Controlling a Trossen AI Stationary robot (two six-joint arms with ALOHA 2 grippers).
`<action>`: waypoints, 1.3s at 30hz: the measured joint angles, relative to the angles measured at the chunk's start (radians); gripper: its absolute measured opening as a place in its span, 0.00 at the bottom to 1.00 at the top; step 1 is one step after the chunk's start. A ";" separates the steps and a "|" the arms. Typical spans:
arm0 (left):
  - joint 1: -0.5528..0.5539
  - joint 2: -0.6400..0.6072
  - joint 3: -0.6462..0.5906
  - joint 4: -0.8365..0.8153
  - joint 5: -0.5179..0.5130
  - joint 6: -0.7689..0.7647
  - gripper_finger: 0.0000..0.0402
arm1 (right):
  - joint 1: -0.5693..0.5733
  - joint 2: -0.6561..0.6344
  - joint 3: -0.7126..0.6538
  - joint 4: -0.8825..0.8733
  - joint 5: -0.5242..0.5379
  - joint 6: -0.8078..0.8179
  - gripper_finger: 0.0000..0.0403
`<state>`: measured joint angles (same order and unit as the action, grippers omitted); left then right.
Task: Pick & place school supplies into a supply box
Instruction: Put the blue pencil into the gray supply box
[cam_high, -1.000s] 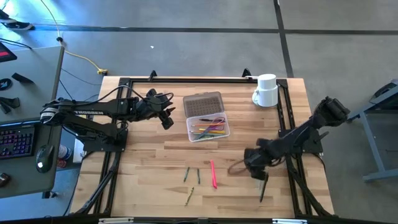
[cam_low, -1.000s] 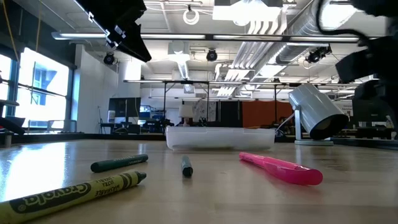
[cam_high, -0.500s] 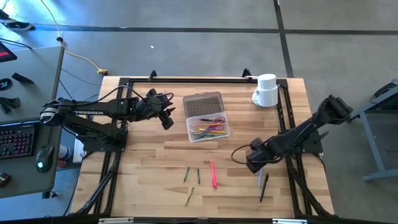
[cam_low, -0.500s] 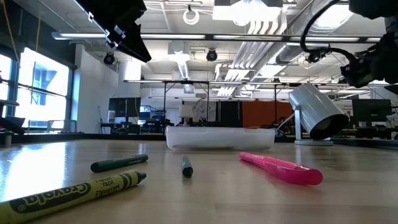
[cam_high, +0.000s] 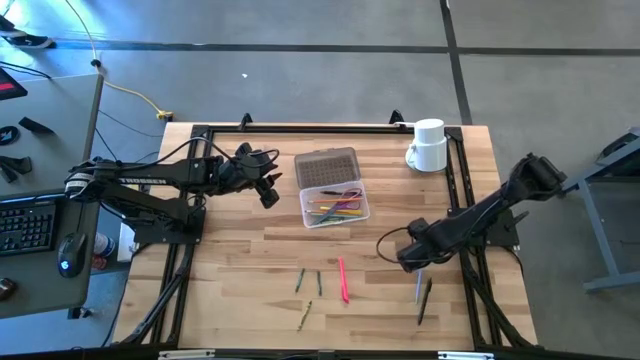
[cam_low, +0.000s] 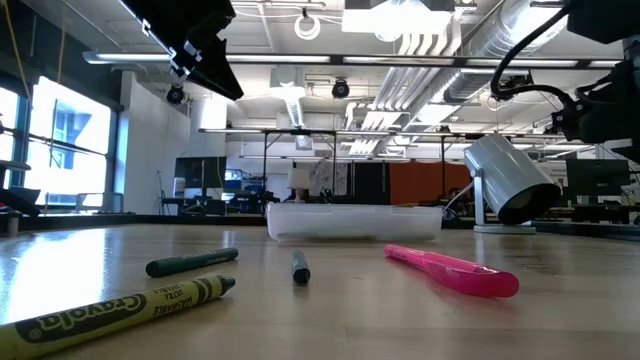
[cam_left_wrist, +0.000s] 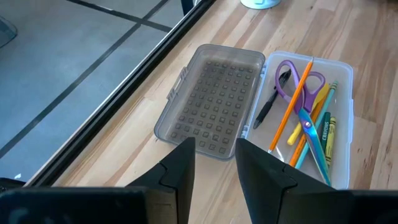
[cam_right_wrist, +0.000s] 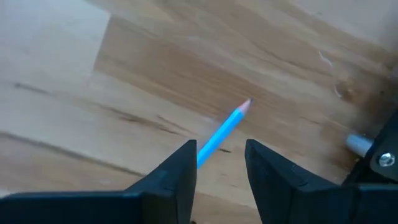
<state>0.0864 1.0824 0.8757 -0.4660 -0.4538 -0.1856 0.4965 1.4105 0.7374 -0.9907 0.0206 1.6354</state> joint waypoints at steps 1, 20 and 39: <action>0.000 0.000 0.000 0.000 0.000 0.000 0.37 | 0.000 0.006 0.000 0.000 -0.001 0.012 0.31; 0.000 0.000 0.000 -0.004 0.000 0.000 0.37 | 0.000 0.170 0.006 0.093 -0.046 0.032 0.30; 0.000 0.000 0.000 -0.004 0.001 0.000 0.37 | 0.001 0.172 -0.001 0.195 0.140 -0.196 0.01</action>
<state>0.0865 1.0824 0.8757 -0.4698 -0.4530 -0.1856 0.4973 1.5829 0.7368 -0.7952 0.1602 1.4393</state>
